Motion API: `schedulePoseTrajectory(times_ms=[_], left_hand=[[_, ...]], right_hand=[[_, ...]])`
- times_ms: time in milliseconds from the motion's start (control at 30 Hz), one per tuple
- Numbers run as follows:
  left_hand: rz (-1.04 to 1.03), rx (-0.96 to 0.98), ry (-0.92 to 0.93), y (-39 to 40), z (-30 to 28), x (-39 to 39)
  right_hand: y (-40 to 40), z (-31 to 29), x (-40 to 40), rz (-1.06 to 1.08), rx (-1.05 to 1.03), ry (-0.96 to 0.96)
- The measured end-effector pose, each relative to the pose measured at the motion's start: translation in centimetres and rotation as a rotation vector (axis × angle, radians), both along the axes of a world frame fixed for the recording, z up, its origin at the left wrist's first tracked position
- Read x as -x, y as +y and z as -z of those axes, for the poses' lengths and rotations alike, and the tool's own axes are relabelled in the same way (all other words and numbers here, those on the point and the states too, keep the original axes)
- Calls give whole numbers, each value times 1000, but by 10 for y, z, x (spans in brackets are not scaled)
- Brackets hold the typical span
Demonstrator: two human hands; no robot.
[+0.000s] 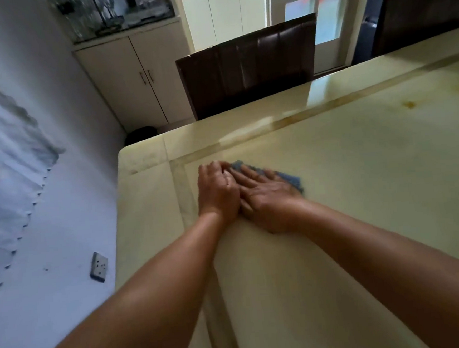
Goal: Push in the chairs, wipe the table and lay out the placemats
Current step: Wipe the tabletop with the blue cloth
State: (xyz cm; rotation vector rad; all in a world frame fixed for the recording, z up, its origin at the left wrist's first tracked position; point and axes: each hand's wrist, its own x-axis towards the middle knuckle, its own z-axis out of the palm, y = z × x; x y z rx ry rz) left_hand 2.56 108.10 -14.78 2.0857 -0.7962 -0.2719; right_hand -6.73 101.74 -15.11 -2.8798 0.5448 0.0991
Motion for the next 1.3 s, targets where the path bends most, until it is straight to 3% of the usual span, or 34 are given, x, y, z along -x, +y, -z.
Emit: schedulePoseTrajectory(times_ms=[67,200,267,333,467,567,633,700,867,933,1133,1300], left_hand=[[49,-45,45,12,-11,3],[84,11,34,55,-27,25],[70,11,30,87,-23,35],[12,5,29,113,-13,43],[-222,32,3,144,-3,63],[-438,-65,-25,166,-5,76],[-402,-122,-3,184,-8,91],[-265,-103,31,199,-11,107],[-94,-100,110,243,-13,135],[-71,-79,128,262,-13,148],[-94,-158,180,296,-31,215],[50,-258,169,313,-36,268]], right_hand=[[-14,-5,28,14,-48,-23],[-55,-2,47,436,-42,14],[-40,-3,32,530,-72,55],[0,-4,9,471,-96,57],[101,-6,-14,5,-56,23],[150,-10,11,-242,18,61],[160,-9,43,-345,16,64],[145,-12,74,-301,-42,45],[96,-17,132,285,-78,112],[132,-13,142,261,-94,132],[268,-17,210,-68,-74,163],[294,-26,287,-208,-79,252]])
